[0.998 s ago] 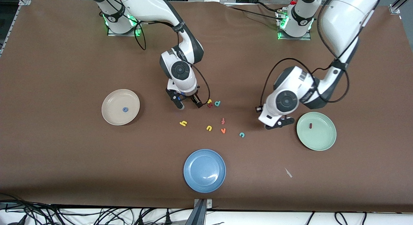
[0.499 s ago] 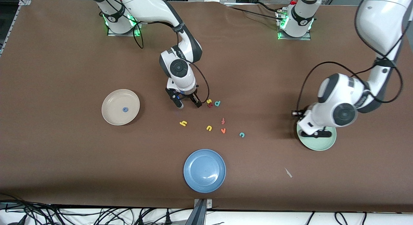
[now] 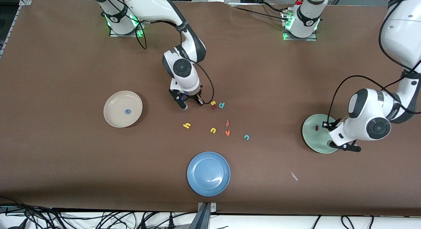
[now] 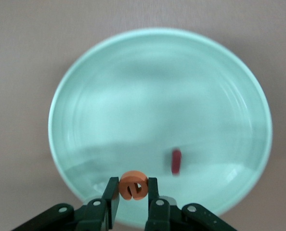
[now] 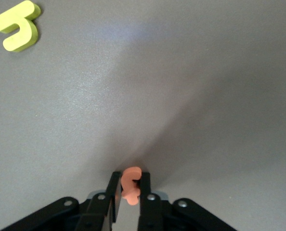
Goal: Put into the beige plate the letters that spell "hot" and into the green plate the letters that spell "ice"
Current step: 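Place the orange e on the green plate while the right gripper grasps the f, then carry the orange f onto the beige plate with the right gripper and release, then grasp the teal c with the left gripper while the right gripper reaches the yellow 4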
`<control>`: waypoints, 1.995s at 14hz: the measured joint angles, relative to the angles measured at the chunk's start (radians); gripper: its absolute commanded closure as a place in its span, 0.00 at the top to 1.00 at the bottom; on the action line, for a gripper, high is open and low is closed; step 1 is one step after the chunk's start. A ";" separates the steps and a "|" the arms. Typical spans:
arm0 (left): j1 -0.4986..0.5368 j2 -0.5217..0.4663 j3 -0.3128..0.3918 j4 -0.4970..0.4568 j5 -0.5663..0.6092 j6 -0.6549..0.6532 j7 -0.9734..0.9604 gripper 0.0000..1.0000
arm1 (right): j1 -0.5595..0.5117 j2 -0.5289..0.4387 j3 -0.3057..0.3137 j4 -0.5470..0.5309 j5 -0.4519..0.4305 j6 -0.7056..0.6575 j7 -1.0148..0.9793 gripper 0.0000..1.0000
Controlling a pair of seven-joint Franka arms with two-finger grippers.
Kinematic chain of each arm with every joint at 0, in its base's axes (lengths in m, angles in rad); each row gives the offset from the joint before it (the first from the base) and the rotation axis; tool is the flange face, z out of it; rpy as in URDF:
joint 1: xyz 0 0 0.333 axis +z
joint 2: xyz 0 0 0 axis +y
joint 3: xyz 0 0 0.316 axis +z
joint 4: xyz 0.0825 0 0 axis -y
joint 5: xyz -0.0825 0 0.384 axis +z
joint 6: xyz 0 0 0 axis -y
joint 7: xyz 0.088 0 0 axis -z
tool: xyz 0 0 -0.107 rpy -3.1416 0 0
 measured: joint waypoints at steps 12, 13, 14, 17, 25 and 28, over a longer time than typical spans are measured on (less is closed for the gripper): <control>0.006 -0.027 -0.246 0.059 0.017 -0.114 0.120 1.00 | -0.006 -0.118 -0.163 0.014 0.001 -0.357 -0.672 0.00; -0.016 -0.033 -0.273 0.060 0.017 -0.117 0.120 1.00 | -0.007 -0.135 -0.187 0.001 0.001 -0.385 -0.770 0.00; -0.049 -0.034 -0.282 0.064 0.017 -0.116 0.120 1.00 | -0.008 -0.153 -0.208 -0.023 -0.003 -0.395 -0.850 0.00; -0.149 -0.025 -0.278 0.073 0.017 -0.112 0.107 1.00 | -0.009 -0.206 -0.282 -0.117 -0.015 -0.395 -1.057 0.00; -0.310 0.119 -0.226 0.107 0.017 0.153 0.058 1.00 | -0.016 -0.304 -0.496 -0.315 -0.021 -0.287 -1.567 0.00; -0.330 0.149 -0.196 0.113 0.017 0.260 0.061 1.00 | -0.035 -0.279 -0.505 -0.333 -0.021 -0.223 -1.667 0.46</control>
